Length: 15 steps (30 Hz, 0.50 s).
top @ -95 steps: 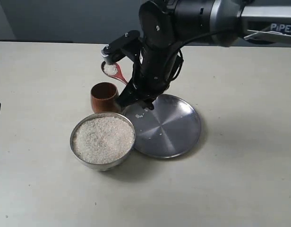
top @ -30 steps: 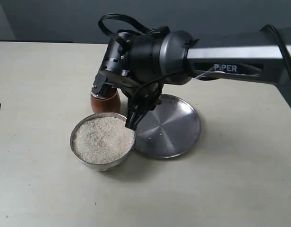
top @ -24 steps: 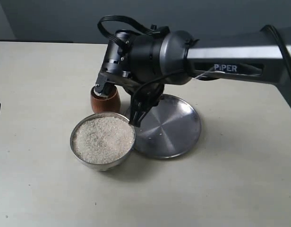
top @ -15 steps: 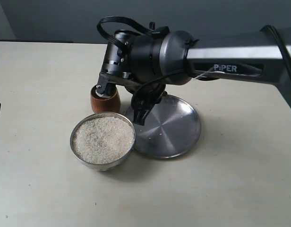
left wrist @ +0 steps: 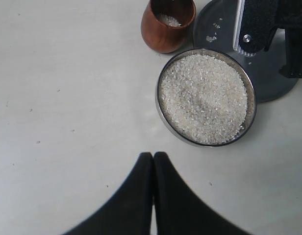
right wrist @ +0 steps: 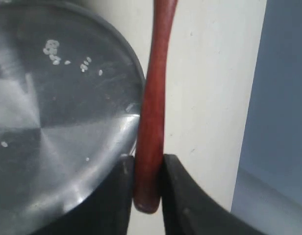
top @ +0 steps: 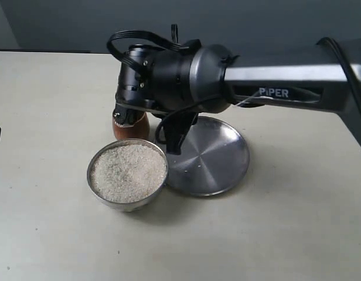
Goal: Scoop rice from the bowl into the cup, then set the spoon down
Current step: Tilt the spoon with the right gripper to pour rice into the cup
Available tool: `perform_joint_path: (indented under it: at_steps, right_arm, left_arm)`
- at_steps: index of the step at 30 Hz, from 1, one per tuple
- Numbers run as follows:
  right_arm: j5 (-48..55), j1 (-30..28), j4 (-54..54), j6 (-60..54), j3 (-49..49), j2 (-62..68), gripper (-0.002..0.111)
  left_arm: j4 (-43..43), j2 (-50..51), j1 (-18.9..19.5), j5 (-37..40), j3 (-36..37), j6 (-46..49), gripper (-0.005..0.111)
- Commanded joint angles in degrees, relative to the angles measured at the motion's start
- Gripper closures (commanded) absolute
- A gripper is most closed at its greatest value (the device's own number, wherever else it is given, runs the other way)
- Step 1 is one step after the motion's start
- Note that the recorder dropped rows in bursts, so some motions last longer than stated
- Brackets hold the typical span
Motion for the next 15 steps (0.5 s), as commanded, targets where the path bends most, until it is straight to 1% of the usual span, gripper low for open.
perform_joint_path:
  at_steps: [1, 10, 12, 14, 15]
  right_arm:
    - [2.0, 0.0, -2.0, -0.3, -0.5, 0.0, 0.109]
    - [2.1, 0.0, -0.6, 1.2, -0.5, 0.0, 0.109]
    - [1.7, -0.1, 1.3, 1.5, -0.5, 0.0, 0.109]
    - [1.3, -0.2, 2.7, 4.0, -0.5, -0.1, 0.109]
    - [0.6, -0.3, 3.6, 7.4, -0.5, -0.4, 0.109]
  left_arm:
    - [-0.1, 0.0, 0.2, -0.2, 0.1, 0.0, 0.106]
    - [-0.1, 0.0, 0.2, -0.2, 0.1, 0.0, 0.106]
    - [-0.1, 0.0, 0.2, -0.2, 0.1, 0.0, 0.106]
    - [-0.1, 0.0, 0.2, -0.2, 0.1, 0.0, 0.106]
    - [-0.1, 0.0, 0.2, -0.2, 0.1, 0.0, 0.106]
